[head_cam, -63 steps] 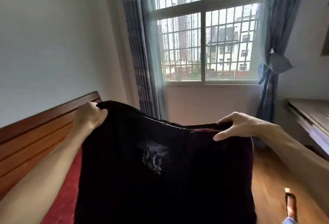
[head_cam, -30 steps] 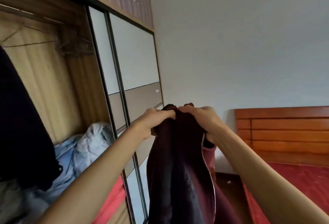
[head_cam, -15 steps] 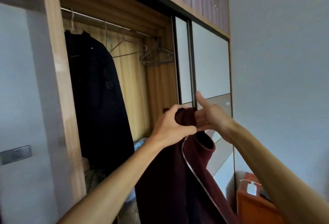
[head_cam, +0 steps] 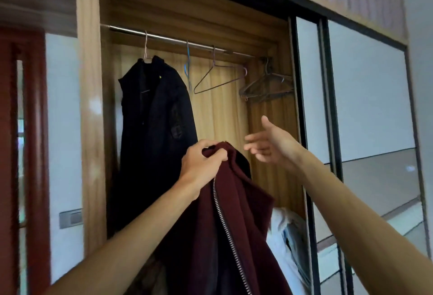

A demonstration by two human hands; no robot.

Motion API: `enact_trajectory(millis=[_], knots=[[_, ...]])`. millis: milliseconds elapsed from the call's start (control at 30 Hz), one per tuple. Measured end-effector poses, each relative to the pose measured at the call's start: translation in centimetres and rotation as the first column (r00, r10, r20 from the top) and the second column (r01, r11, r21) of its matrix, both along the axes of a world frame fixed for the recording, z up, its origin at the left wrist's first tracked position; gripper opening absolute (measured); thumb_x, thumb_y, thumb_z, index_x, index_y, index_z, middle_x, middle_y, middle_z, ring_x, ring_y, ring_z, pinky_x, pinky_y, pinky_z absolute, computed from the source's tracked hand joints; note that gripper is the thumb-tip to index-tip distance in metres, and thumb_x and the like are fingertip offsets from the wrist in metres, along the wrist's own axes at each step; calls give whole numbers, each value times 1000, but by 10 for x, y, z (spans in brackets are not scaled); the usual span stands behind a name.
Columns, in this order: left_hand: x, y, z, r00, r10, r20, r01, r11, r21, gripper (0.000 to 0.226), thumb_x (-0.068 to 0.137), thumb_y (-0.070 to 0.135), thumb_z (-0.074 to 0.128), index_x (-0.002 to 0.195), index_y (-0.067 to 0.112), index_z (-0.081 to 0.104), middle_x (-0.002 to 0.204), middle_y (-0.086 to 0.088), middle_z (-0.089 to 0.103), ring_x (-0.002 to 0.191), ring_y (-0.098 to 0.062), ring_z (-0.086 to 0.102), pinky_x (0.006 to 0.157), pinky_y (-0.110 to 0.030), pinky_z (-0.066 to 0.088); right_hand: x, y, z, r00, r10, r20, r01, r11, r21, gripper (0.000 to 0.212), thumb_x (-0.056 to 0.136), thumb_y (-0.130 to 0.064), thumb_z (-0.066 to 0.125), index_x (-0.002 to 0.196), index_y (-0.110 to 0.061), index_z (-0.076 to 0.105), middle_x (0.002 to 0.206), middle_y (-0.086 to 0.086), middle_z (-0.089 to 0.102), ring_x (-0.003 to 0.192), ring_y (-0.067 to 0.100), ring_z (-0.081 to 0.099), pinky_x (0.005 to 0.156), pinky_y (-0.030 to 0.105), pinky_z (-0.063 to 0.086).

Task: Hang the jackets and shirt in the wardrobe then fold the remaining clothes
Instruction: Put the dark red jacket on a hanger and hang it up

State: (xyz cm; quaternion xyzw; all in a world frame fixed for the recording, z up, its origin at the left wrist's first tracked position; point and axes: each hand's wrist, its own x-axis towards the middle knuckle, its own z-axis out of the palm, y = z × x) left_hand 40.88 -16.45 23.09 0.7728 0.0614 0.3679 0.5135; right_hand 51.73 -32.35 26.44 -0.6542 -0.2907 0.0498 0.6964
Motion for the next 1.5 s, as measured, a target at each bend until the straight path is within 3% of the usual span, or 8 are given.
enact_trajectory(millis=[367,633,767,867,1033,1167,1267,1500], knots=[[60,74,70,983,182,-2,-182,983,-5,52,77,16,71,124,37,66,121,2,60,102,-13,60,87,-26,52,94,147,145,954,176,241,-171,984,-44,75,92,-69,44,150,-22,37,118,16,60,95,23,69,82,32,60],[77,130,74,968,247,-48,-247,969,-5,50,80,13,76,121,39,67,108,2,64,93,-15,65,78,-25,56,150,214,200,940,315,130,-320,947,20,84,88,-73,47,155,-29,23,141,27,44,102,39,67,81,42,61],[86,152,68,975,212,-71,-212,977,10,51,80,14,76,122,42,66,108,3,66,93,-14,66,70,-18,54,157,258,209,928,334,168,-344,939,30,85,79,-79,52,145,-26,41,127,22,53,96,33,70,82,41,61],[95,158,66,980,172,-102,-166,984,65,53,79,16,78,121,46,65,110,6,65,93,-11,66,69,-16,54,155,287,216,938,213,273,-252,961,115,60,81,-70,55,112,-19,66,108,5,62,84,21,67,74,29,60],[98,162,61,980,167,-106,-151,978,147,63,74,18,79,126,48,60,121,7,59,98,-8,63,77,-18,54,160,298,224,962,25,271,-117,937,330,41,89,-52,54,94,-12,62,89,4,64,75,21,67,58,25,58],[98,160,61,981,166,-102,-142,968,208,69,73,19,77,132,48,55,125,9,49,104,-8,56,85,-22,53,161,281,224,878,-85,472,-115,918,379,33,99,-26,44,73,-12,57,79,8,59,76,23,61,67,30,59],[97,158,63,987,142,-71,-125,970,209,69,73,20,77,133,47,55,122,9,50,99,-3,54,78,-17,49,165,270,219,863,-99,495,-125,908,400,33,102,-17,38,77,-4,57,94,26,70,73,26,69,78,39,61],[90,142,54,997,73,-39,-67,987,146,68,70,21,76,130,46,58,128,2,56,109,-14,59,95,-27,51,145,214,117,956,178,233,-275,820,502,51,103,-47,41,103,2,52,106,31,67,89,33,74,80,33,61]])
